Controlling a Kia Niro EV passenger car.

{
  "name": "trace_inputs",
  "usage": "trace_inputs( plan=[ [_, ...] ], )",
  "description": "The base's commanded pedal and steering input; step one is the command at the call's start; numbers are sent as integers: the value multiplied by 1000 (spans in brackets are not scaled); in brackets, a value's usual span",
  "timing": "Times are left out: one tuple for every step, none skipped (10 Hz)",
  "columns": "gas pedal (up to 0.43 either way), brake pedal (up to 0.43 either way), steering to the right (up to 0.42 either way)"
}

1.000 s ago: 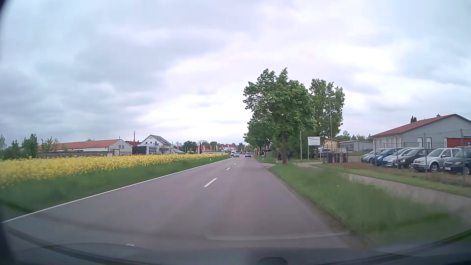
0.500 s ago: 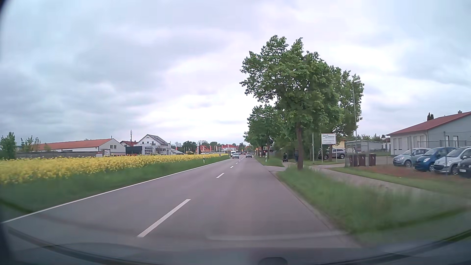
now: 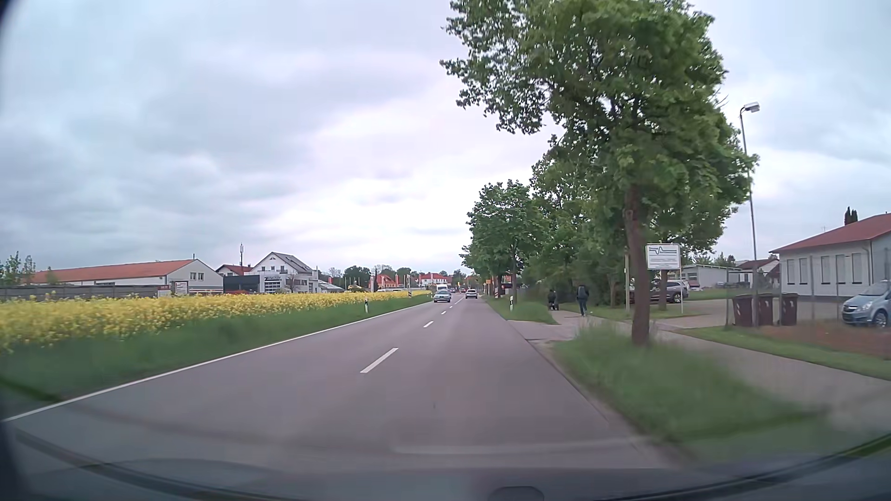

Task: Follow the waypoints while adhering to traffic rules and regulations

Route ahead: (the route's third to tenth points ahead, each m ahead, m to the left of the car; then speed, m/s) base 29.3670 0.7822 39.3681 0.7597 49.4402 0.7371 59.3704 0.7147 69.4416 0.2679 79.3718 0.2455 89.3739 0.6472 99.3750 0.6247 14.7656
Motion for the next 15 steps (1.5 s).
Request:
trace_inputs(
  plan=[
    [138, 0, -2],
    [138, 0, -2],
    [138, 0, -2],
    [138, 0, -2],
    [138, 0, -2],
    [150, 0, -2],
    [150, 0, -2],
    [150, 0, -2],
    [150, 0, -2],
    [150, 0, -2],
    [150, 0, -2],
    [150, 0, -3],
    [150, 0, -2],
    [150, 0, -2],
    [150, 0, -2]
  ],
)
